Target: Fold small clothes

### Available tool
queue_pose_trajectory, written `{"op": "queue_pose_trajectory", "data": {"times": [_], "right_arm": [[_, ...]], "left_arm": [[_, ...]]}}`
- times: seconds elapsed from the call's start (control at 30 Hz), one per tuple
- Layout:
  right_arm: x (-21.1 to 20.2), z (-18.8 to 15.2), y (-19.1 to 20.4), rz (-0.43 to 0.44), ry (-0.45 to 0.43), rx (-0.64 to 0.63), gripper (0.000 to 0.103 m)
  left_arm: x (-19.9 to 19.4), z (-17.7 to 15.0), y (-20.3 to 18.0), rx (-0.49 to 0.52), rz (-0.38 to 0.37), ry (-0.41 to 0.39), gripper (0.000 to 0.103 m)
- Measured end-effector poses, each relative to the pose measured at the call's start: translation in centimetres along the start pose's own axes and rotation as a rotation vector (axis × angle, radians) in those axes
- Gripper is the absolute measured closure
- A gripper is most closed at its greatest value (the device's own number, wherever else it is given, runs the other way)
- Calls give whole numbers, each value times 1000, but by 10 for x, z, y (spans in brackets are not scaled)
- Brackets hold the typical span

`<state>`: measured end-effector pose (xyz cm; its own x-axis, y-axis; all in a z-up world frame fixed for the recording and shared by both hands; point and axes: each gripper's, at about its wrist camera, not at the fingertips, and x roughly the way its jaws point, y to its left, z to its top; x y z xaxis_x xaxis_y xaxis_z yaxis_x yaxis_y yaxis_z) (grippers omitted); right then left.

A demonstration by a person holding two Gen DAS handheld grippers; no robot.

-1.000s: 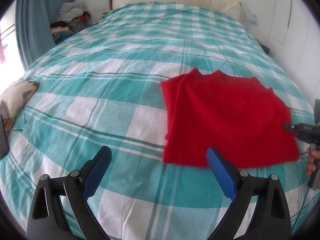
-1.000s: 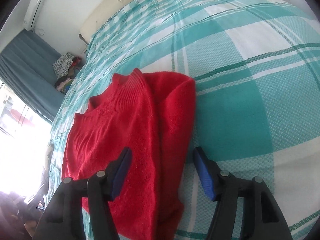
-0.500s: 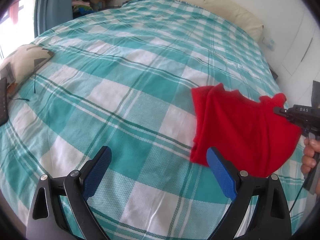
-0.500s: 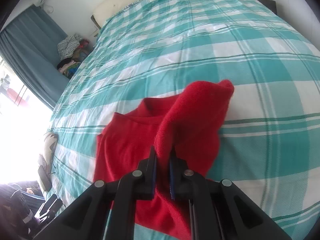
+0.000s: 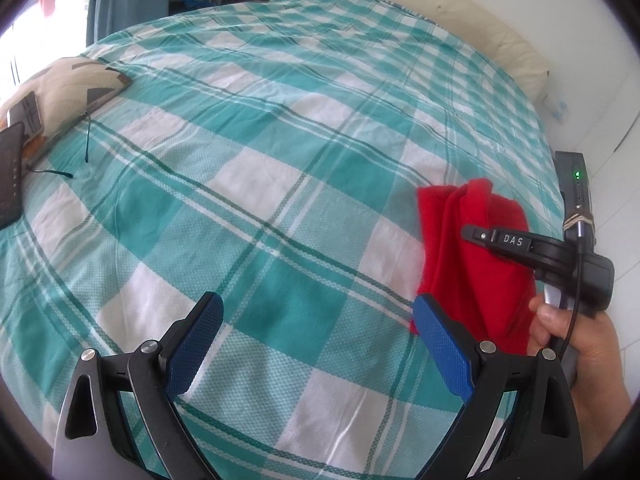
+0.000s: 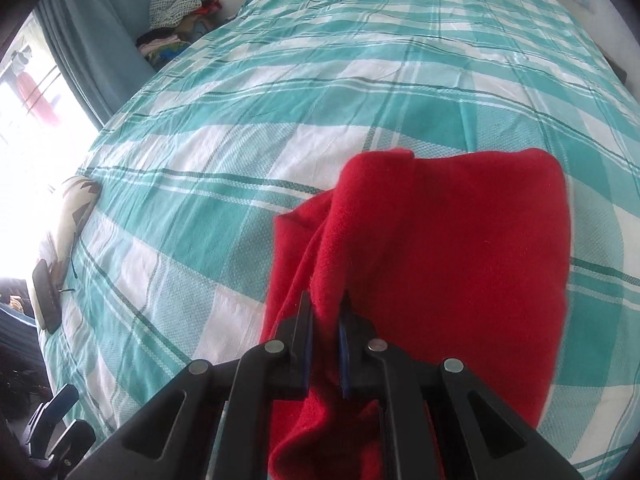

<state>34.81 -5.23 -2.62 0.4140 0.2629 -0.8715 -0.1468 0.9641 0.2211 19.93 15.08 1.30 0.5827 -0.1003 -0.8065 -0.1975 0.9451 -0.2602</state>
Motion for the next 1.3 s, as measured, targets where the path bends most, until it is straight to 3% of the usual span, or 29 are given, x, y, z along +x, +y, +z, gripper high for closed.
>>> {"op": "queue_pose_trajectory", "data": {"times": [0.1,0.17,0.2,0.23,0.3,0.4,0.47,0.53,0.63,0.77,0.83,0.9,0.97,1.0,1.07,1.1,1.2,1.3], "right_arm": [[1,0,3,4,-12,-6,92],[5,2,0,67,-6,26,86],[8,3,-2,141,13,50,79],[11,2,-2,215,47,74,62],[11,2,-1,332,79,104,48],[-7,3,9,430,71,74,48],[-25,4,15,442,36,23,48],[-44,3,17,385,-22,-43,48],[-59,-6,17,212,-88,-177,48],[-60,-40,21,221,-44,-317,48],[-63,-65,37,185,-67,-455,46],[-61,-89,53,102,-99,-608,39],[-48,-108,69,-57,-122,-746,37],[-39,-112,73,-136,-124,-792,38],[-29,-114,72,-214,-142,-808,70],[-26,-113,70,-227,-145,-796,95],[-31,-117,71,-157,-159,-764,97],[-18,-131,76,-127,-109,-781,97]], "left_arm": [[0,0,0,10,-2,3,6],[1,0,1,12,0,6,6],[0,0,2,10,1,6,6],[0,0,3,5,-1,7,6],[0,0,7,-9,-8,10,6],[0,1,12,-33,-28,20,6],[0,1,15,-47,-41,24,6],[-2,1,16,-53,-50,25,6],[-5,1,16,-50,-52,17,6],[-7,2,20,-61,-60,11,6],[-7,1,21,-69,-64,12,6],[-6,0,20,-72,-66,15,6],[-3,-1,17,-66,-65,24,6],[-2,-2,16,-64,-62,29,6],[0,-3,14,-61,-59,34,6],[1,-3,14,-60,-58,36,6],[1,-3,14,-61,-56,35,6],[3,-2,14,-64,-56,33,6]]}}
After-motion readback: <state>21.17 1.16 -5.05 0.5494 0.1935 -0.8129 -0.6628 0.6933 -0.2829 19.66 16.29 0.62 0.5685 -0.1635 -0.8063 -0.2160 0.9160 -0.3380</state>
